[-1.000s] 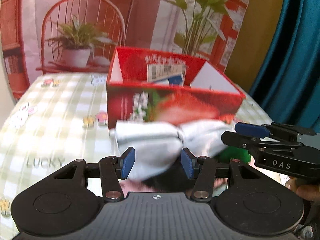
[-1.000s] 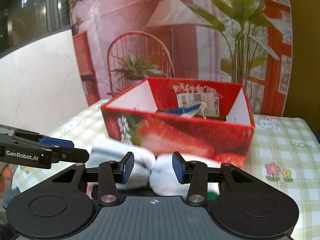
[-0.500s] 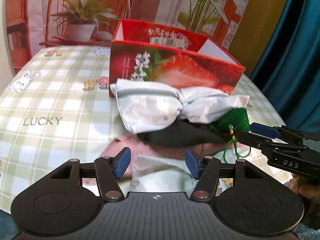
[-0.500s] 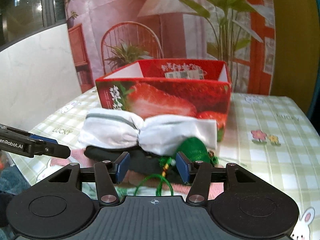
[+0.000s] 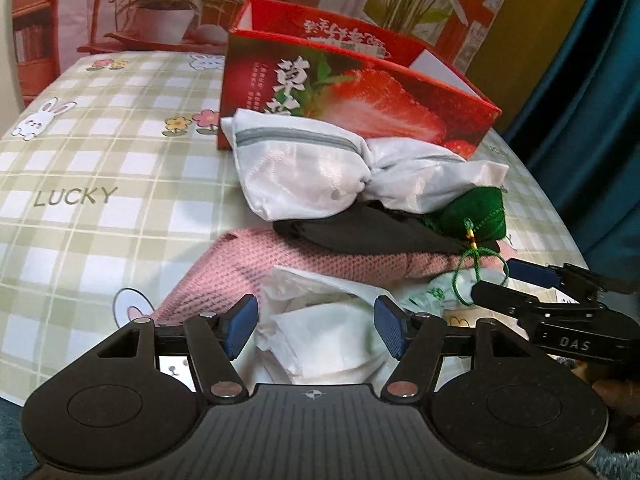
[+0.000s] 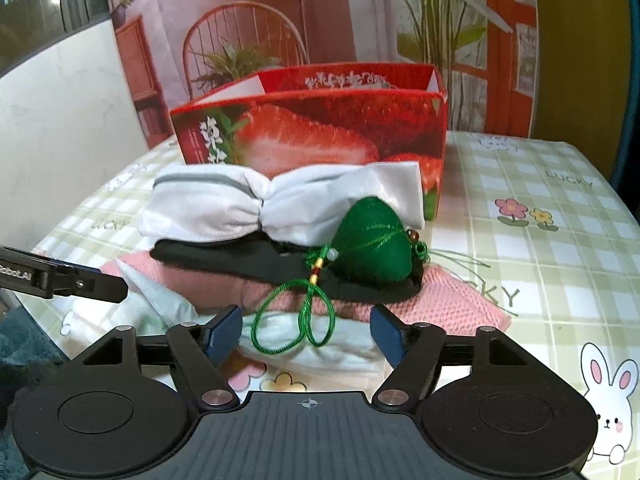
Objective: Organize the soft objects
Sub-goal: 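Move both open grippers down to the white plastic bag with green tie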
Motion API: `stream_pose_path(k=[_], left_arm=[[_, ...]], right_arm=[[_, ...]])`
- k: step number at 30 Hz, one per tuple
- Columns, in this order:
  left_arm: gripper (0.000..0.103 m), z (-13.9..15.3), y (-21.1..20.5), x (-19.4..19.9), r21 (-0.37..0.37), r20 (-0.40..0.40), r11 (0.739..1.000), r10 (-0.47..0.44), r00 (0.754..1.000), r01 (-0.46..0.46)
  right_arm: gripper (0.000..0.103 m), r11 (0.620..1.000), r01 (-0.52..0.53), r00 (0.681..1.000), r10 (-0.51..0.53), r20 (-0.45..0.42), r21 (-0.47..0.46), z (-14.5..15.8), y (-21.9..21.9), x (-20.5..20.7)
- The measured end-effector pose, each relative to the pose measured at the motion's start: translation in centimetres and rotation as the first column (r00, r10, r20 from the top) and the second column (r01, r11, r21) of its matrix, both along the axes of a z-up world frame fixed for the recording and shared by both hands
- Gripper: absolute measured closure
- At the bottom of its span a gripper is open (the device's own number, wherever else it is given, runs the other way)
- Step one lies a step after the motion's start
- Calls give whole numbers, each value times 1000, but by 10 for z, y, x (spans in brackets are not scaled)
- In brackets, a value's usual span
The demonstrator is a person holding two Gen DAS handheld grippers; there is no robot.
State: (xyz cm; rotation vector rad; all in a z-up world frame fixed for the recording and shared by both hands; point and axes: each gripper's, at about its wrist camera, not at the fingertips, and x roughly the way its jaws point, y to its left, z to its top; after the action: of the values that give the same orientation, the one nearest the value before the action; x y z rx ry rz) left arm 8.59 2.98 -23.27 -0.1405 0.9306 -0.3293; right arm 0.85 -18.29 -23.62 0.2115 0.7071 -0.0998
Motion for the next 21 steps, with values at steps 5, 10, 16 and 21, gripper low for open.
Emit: stream_pose_path(k=[5,10,16,21], left_arm=[[36,-7,-3,1,-7,-30,1000,-20,999,20],[36,-9,-2,2,-10,-37,1000,-9,999,9],[36,-10,-4,2,-15,-43,1000,-18,999,17],[37,-12,-6,3,-17,-48,1000,-26,999,25]], right_arm=[[25,1000,23,999,-22,-36,13,-8,-3,2],[24,999,26,998,-24,-58,29,-14,-4,3],[23,998,36,996,-32,-78,51,-19,-8,4],[23,998,20,997,-16,-78,53,-19,-6,5]])
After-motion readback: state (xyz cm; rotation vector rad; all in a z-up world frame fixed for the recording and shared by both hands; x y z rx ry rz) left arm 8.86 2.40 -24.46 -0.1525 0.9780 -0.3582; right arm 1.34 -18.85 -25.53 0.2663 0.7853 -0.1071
